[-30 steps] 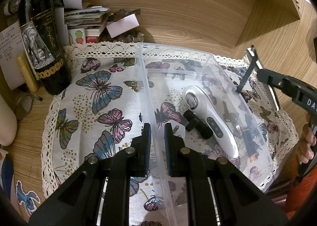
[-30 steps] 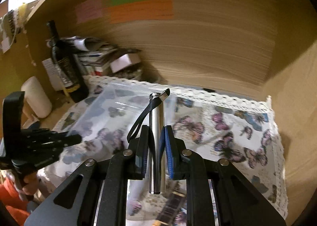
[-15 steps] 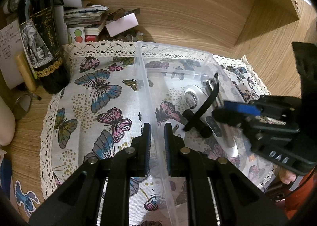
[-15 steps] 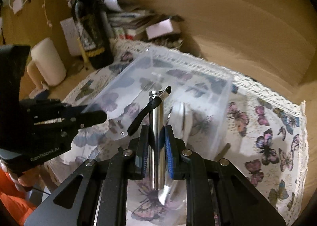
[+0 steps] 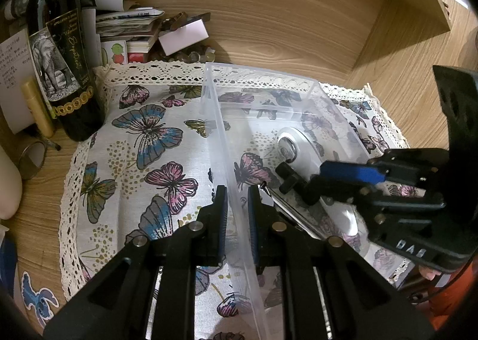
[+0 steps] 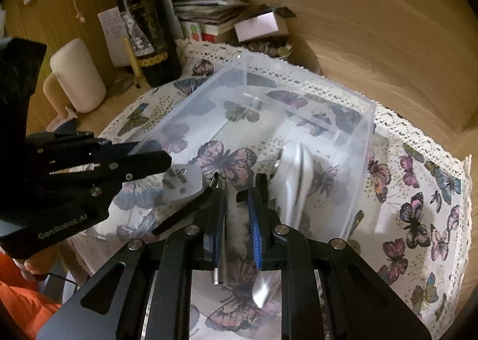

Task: Organize rigid objects
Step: 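Move the right gripper to the keys and grasp them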

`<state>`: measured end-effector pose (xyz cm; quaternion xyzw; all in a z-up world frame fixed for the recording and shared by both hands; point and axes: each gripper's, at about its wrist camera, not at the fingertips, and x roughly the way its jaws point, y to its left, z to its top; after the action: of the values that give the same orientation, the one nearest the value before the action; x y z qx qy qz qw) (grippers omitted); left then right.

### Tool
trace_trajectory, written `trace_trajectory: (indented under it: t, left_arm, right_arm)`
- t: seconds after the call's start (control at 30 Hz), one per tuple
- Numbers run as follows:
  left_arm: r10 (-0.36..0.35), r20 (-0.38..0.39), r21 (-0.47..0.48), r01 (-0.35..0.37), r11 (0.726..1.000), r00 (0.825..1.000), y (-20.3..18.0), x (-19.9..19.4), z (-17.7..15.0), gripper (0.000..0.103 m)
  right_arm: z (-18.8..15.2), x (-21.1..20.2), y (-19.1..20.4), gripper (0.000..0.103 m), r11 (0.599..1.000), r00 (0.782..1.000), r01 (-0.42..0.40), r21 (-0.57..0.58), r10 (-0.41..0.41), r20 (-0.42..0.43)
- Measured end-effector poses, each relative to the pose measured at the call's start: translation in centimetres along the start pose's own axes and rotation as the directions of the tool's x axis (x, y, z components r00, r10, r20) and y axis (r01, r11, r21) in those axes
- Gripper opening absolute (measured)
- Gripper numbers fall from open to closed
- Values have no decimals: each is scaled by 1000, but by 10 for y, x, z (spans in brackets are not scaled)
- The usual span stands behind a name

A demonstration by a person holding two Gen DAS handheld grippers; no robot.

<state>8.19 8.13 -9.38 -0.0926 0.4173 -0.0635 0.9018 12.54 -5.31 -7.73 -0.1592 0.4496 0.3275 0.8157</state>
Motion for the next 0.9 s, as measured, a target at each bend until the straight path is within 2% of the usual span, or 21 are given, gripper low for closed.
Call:
trace_trajectory:
  t: [0.13, 0.33, 0.5, 0.67, 0.9]
  left_arm:
    - [0, 0, 0, 0, 1000, 1000, 0, 0, 0, 12]
    - [-1, 0, 0, 1, 1000, 1000, 0, 0, 0, 12]
    - [-1, 0, -1, 1, 1000, 1000, 0, 0, 0, 12]
    - [1, 0, 1, -1, 1000, 1000, 0, 0, 0, 12]
    - [2, -1, 2, -2, 1000, 1000, 0, 0, 0, 12]
  right_arm:
    - [3, -14, -10, 15, 999, 999, 34, 36, -36, 40]
    - [4, -42, -35, 22, 989, 989, 101, 105, -112, 101]
    - [-1, -55, -62, 35, 970, 975, 166, 177, -188, 119]
    - [-13, -52, -88, 36, 948, 971, 205, 242, -228, 74]
    - [-37, -24, -104, 36, 938, 977, 213, 274, -213, -30]
